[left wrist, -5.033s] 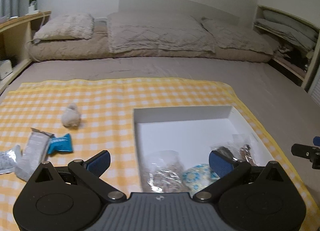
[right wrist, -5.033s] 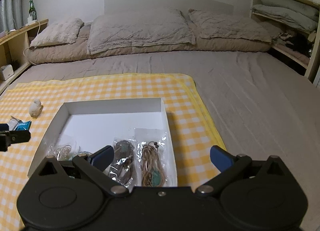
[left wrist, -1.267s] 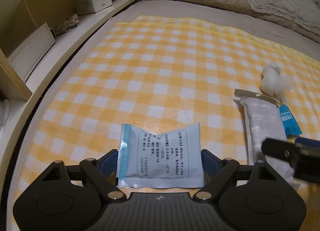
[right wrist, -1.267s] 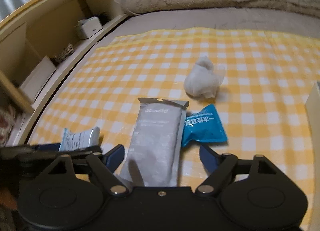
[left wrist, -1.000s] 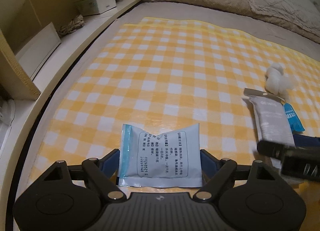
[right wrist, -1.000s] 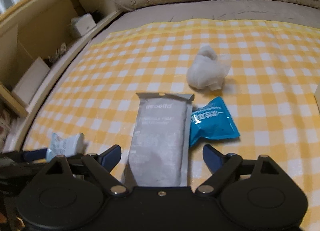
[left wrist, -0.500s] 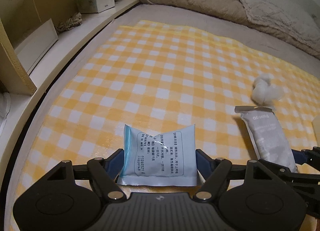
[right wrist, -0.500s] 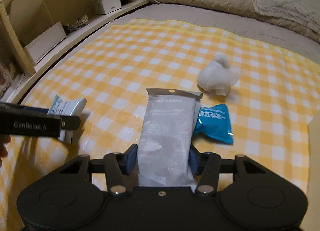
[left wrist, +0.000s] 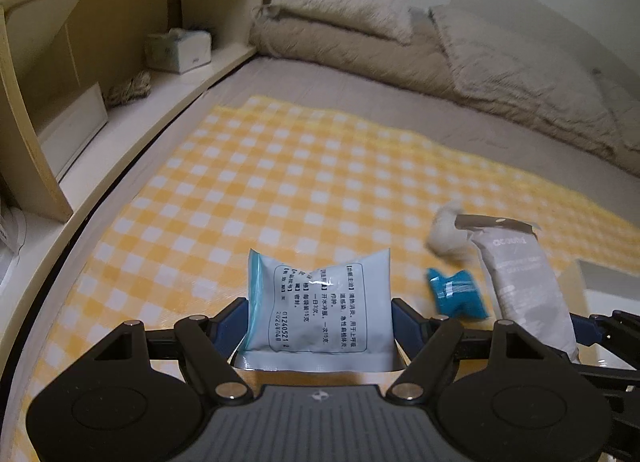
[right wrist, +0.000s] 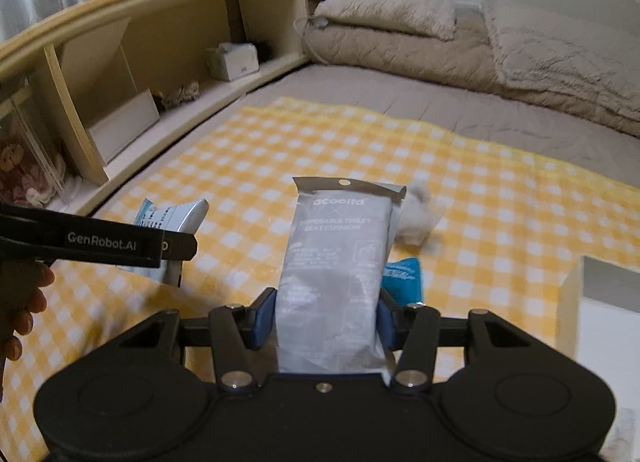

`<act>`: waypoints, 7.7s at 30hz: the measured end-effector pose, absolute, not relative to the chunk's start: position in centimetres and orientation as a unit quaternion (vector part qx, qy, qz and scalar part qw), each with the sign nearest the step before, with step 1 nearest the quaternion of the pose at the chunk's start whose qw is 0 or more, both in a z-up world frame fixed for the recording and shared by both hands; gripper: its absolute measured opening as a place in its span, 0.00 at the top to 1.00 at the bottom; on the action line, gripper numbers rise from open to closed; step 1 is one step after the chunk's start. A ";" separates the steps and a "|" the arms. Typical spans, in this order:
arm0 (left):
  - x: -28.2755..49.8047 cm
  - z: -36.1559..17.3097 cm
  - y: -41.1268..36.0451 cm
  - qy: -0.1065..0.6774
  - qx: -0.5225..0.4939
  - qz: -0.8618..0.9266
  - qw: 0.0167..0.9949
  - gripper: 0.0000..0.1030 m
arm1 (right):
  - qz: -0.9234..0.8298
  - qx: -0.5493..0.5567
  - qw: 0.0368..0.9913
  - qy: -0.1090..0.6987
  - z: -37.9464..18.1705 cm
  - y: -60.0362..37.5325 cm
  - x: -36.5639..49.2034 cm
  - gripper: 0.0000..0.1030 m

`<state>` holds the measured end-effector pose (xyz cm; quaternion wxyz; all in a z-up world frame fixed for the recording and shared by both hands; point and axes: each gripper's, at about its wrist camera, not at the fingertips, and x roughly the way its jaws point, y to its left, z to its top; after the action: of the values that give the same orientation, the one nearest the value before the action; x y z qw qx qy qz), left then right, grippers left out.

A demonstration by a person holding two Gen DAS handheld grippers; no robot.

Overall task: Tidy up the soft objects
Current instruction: 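Carry the white packet and grey cushion pack over the white box with both tools, then release the white packet and grey cushion pack into the box with both tools, then move both tools from the box toward the white plush toy and blue packet, then grasp the white plush toy with the left tool while the right tool grasps the blue packet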

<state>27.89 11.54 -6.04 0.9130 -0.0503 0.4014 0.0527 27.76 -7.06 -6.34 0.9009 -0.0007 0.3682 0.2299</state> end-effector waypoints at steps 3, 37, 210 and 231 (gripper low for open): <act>27.1 -5.0 10.8 0.390 -0.055 0.046 0.918 0.26 | 0.222 -0.002 0.908 0.354 -5.2 -8.6 27.0 0.50; 27.2 -3.3 -8.1 0.346 -0.100 -0.120 0.925 0.26 | 0.081 0.065 0.943 0.316 -0.9 -28.3 23.3 0.49; 44.9 -13.8 2.9 0.370 0.111 -0.188 0.903 0.37 | 0.189 0.065 0.893 0.403 -15.0 -7.7 36.2 0.19; 44.4 -15.9 1.7 0.388 0.147 -0.192 0.889 0.68 | 0.202 -0.003 0.906 0.371 -15.2 -8.4 33.9 0.50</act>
<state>44.37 1.70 -15.85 0.8893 0.1469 0.3884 -0.1919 33.94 -8.36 -15.18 0.9064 -0.0028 0.3710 0.2018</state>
